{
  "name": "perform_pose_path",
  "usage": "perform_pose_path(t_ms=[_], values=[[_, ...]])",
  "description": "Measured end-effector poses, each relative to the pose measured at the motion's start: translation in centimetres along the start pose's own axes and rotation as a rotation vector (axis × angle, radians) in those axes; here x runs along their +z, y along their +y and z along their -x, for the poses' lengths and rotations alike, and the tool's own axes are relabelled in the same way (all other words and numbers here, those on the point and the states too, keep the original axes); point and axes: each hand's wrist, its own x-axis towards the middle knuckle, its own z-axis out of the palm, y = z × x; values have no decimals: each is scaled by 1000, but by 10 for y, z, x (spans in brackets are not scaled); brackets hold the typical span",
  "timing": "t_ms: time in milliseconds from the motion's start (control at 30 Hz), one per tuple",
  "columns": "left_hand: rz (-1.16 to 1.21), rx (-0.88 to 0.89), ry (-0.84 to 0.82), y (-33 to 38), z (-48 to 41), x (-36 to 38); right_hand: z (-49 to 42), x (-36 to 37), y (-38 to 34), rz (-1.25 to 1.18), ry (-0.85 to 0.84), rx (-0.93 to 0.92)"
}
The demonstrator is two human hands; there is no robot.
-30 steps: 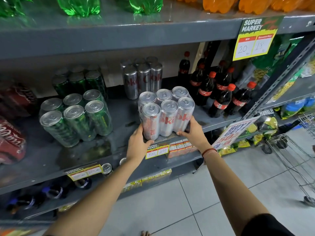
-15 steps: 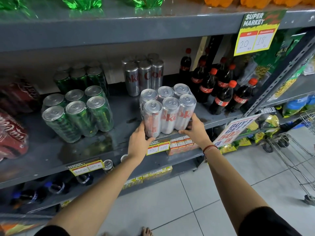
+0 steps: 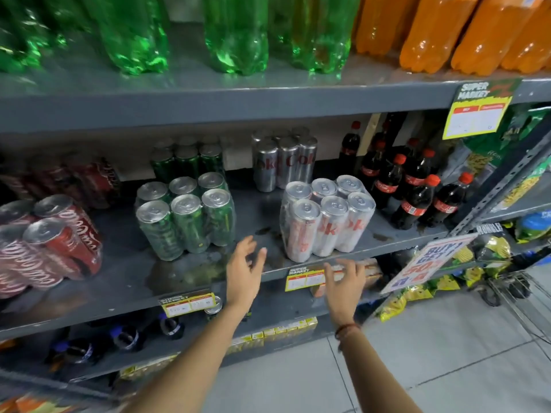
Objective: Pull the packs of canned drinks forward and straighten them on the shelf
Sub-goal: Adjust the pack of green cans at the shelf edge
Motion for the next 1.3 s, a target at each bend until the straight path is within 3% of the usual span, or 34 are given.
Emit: perform_pose_path(t_ms=[133, 300, 433, 567, 700, 967, 1300], values=[[14, -4, 264, -19, -1, -71, 46, 45, -42, -176, -70, -87], [-59, -78, 431, -38, -14, -148, 54, 95, -106, -206, -351, -118], [-145, -234, 257, -50, -35, -175, 32, 124, -140, -115, -651, -22], [-152, -211, -19, -48, -53, -178, 17, 143, -148, -208, -795, 74], [-184, -237, -114, -58, -61, -179, 19, 145, -143, -129, -809, 61], [-196, -136, -82, -64, -37, -181, 37, 125, -129, -51, -726, -86], [-216, -43, -28, -63, 8, -178, 61, 94, -108, -130, -675, -106]])
